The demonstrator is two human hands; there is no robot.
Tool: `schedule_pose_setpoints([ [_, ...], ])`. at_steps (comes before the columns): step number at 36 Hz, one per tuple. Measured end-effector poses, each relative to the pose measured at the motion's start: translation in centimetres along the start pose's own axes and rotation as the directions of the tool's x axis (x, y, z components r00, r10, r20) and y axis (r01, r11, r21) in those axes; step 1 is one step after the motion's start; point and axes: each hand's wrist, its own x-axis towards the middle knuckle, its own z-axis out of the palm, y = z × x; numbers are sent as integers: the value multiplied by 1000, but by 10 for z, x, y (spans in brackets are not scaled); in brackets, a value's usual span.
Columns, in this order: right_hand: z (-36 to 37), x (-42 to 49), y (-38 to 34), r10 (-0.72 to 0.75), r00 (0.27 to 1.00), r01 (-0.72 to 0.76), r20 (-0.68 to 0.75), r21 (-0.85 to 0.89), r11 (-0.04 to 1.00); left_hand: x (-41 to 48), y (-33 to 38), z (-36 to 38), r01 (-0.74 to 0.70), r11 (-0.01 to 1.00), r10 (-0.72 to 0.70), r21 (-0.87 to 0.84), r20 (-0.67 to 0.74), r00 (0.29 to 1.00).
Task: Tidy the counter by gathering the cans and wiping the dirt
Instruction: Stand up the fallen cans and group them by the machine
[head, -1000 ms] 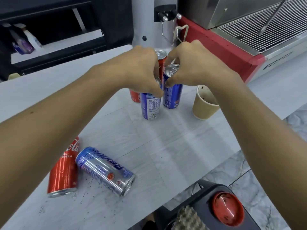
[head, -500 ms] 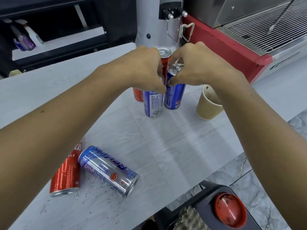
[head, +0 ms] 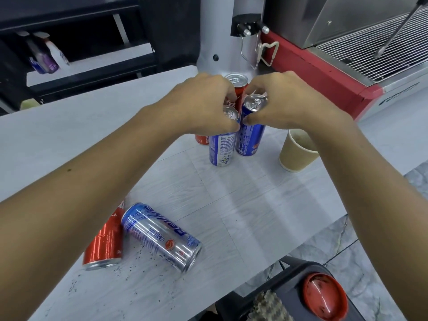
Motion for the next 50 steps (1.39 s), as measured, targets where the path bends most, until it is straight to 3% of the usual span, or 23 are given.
schedule_pose_setpoints([
  [13, -3, -47, -26, -107, 980, 102, -170, -35, 994, -72, -22, -9, 64, 996, -75, -66, -189, 979],
  [23, 24, -98, -92, -149, 970, 169, -192, 91, 981, -172, -60, -13, 160, 982, -180, -100, -248, 952],
  [36, 76, -143, -169, -233, 968, 242, -93, 102, 965, -267, -88, -9, 305, 930, -346, -204, -215, 913],
  [50, 115, -135, -185, -192, 981, 188, 37, 84, 979, -261, -127, 28, 476, 804, -534, -358, -81, 841],
])
